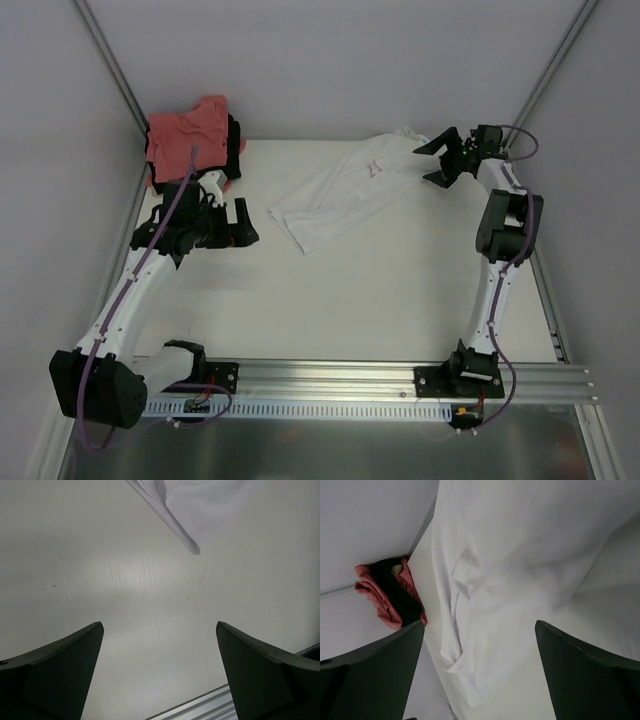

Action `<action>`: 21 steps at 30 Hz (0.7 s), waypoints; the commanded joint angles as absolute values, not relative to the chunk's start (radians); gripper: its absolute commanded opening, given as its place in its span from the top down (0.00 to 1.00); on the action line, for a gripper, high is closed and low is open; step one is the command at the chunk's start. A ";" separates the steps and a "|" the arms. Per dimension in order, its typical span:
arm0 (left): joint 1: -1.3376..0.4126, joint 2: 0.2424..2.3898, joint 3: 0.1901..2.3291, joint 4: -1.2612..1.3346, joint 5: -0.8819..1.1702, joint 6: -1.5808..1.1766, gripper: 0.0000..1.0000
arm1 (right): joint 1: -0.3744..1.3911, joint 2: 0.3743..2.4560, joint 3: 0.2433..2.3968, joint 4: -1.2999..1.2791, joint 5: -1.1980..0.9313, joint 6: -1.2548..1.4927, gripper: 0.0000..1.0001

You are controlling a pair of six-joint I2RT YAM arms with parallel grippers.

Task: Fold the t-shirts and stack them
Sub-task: Rotate the tshirt 90 degrees

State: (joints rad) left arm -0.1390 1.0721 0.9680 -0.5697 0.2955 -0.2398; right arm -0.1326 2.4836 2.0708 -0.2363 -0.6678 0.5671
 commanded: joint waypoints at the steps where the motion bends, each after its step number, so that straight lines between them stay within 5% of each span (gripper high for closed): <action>1: -0.208 1.117 1.038 -0.473 0.264 -0.146 0.02 | -0.124 2.116 1.888 -0.115 -0.706 0.561 0.01; 15: -0.518 1.687 1.328 -0.374 -0.185 0.308 0.01 | -0.037 1.198 0.929 -0.351 -0.776 0.361 0.00; 21: -0.564 1.857 1.417 -0.330 -0.241 0.365 0.01 | -0.037 0.979 0.759 -0.537 -0.792 0.233 0.00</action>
State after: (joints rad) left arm -0.5476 1.8233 1.3563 -0.3775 -0.1722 0.2806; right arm -0.0353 1.0760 0.7662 -0.4168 -0.7639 0.3397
